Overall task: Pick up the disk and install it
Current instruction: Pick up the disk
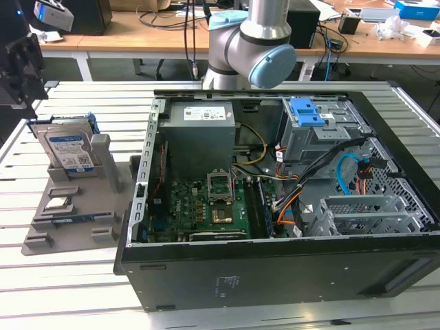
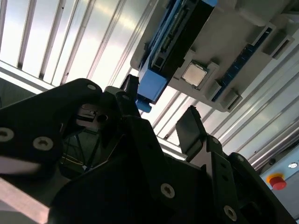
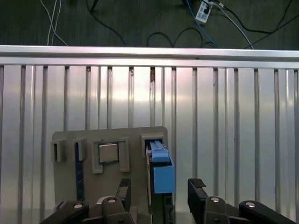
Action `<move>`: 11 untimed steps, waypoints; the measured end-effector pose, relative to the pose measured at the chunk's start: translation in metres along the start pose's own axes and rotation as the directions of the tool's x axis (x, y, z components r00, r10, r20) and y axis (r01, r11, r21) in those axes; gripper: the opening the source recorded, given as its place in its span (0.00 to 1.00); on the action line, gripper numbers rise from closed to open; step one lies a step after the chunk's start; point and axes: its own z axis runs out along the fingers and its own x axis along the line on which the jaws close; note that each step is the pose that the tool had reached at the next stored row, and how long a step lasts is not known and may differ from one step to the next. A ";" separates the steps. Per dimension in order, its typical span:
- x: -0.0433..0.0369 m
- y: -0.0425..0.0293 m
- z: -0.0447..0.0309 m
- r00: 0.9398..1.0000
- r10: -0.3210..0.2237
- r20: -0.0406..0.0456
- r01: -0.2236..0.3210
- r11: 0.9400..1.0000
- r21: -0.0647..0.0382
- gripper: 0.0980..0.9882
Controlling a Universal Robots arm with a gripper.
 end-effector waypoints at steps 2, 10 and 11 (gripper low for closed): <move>0.0000 -0.0020 0.0038 1.000 -0.001 -0.001 0.001 1.000 0.000 0.56; -0.0096 -0.0148 0.0570 0.998 -0.061 -0.016 0.061 0.998 -0.001 0.56; -0.0096 -0.0152 0.0589 0.998 -0.062 -0.016 0.062 0.998 -0.001 0.56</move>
